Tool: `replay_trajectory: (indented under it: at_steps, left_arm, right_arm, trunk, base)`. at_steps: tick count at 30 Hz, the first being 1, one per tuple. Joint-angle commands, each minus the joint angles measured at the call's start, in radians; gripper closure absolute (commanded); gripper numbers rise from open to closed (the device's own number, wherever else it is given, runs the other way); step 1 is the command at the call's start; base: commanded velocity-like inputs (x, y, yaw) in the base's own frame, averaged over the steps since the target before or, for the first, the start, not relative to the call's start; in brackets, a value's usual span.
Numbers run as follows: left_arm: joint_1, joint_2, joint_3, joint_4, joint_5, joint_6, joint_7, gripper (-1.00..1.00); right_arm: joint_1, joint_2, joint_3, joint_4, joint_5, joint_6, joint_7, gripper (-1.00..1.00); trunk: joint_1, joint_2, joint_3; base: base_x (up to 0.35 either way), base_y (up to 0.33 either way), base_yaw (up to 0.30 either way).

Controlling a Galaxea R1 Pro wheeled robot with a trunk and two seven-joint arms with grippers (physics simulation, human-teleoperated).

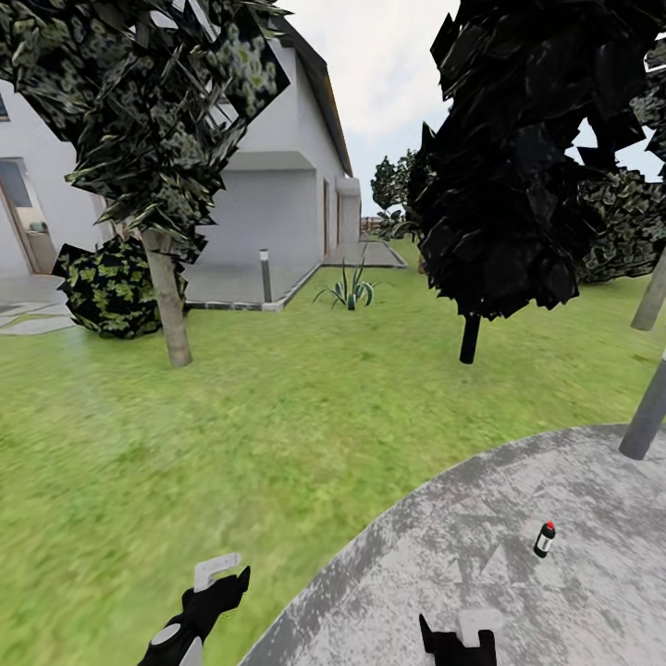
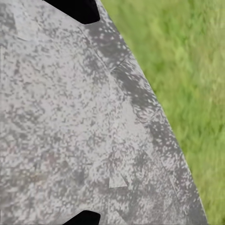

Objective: Pick up the pesticide atomizer in the garden and spray insectifuge to fully cover both potted plants in the garden.

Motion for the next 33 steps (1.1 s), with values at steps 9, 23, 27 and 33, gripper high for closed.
replay_trajectory:
  at_steps: [9,23,27,33]
  left_arm:
    - [0.0,0.0,0.0,0.0,0.007,-0.003,0.0,-1.0]
    - [0.0,0.0,0.0,0.0,0.007,-0.003,0.001,-1.0]
    - [0.0,0.0,0.0,0.0,0.006,-0.003,0.001,-1.0]
    - [0.0,-0.001,-0.001,0.0,0.008,-0.002,-0.003,-1.0]
  right_arm:
    - [0.0,0.0,0.001,0.0,-0.003,-0.003,0.001,-1.0]
    - [0.0,0.0,0.001,-0.001,-0.003,-0.003,0.001,-1.0]
    - [0.0,0.0,0.001,-0.001,-0.003,-0.003,0.001,-1.0]
    - [0.0,0.0,0.001,0.001,-0.004,-0.003,0.003,-1.0]
  trunk:
    - [0.0,0.0,-0.001]
    - [0.0,0.0,0.002]
    - [0.0,0.0,0.004]
    - [0.0,0.0,0.007]
  base:
    - [0.328,0.0,-0.001]
    - [0.215,0.0,-0.117]
    - [0.022,0.0,-0.235]
    - [0.004,0.0,-0.246]
